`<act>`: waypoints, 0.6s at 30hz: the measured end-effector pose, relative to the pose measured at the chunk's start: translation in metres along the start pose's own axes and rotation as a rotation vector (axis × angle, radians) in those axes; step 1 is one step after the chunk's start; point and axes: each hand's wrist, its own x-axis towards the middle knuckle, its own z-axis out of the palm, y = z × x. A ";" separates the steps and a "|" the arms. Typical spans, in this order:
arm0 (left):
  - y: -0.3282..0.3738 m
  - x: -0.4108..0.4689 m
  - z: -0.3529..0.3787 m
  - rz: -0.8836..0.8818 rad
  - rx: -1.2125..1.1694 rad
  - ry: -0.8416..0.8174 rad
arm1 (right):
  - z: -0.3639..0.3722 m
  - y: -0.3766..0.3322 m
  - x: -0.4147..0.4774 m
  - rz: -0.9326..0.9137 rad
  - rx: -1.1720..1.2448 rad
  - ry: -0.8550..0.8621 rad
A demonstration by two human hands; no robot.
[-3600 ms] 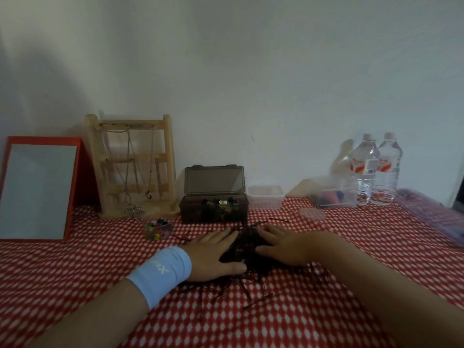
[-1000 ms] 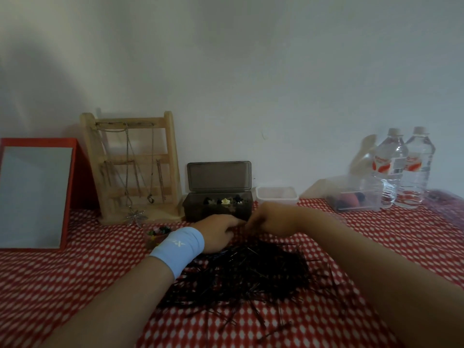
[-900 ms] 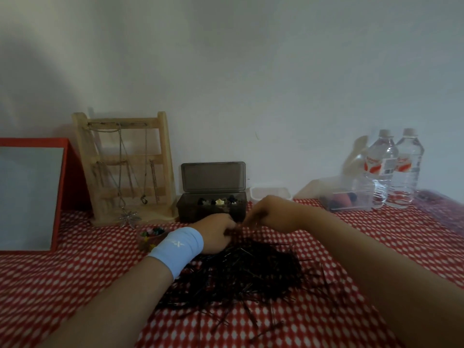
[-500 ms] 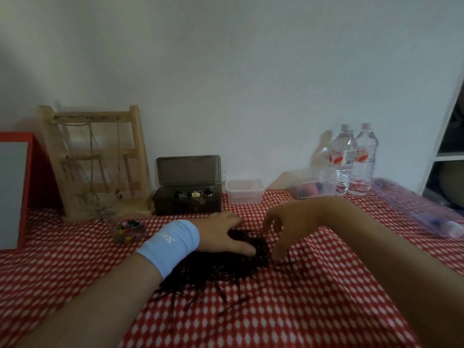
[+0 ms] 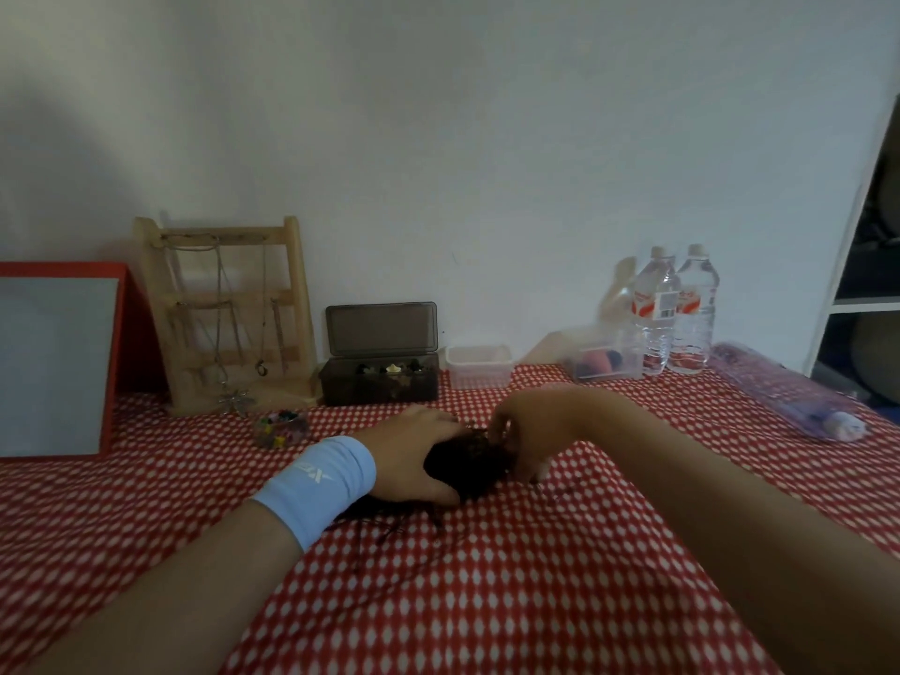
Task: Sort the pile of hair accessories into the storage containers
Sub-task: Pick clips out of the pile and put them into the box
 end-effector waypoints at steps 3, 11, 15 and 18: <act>-0.006 -0.009 -0.002 -0.056 0.025 0.065 | -0.001 -0.007 0.006 -0.070 0.126 0.174; 0.014 -0.028 -0.010 -0.055 -0.104 0.020 | -0.015 0.004 -0.015 -0.060 -0.199 0.107; 0.021 -0.032 -0.010 -0.039 -0.029 -0.135 | -0.004 0.011 -0.024 -0.006 -0.372 -0.055; 0.017 -0.031 -0.011 -0.052 -0.047 -0.141 | 0.004 0.012 -0.026 -0.011 -0.378 -0.008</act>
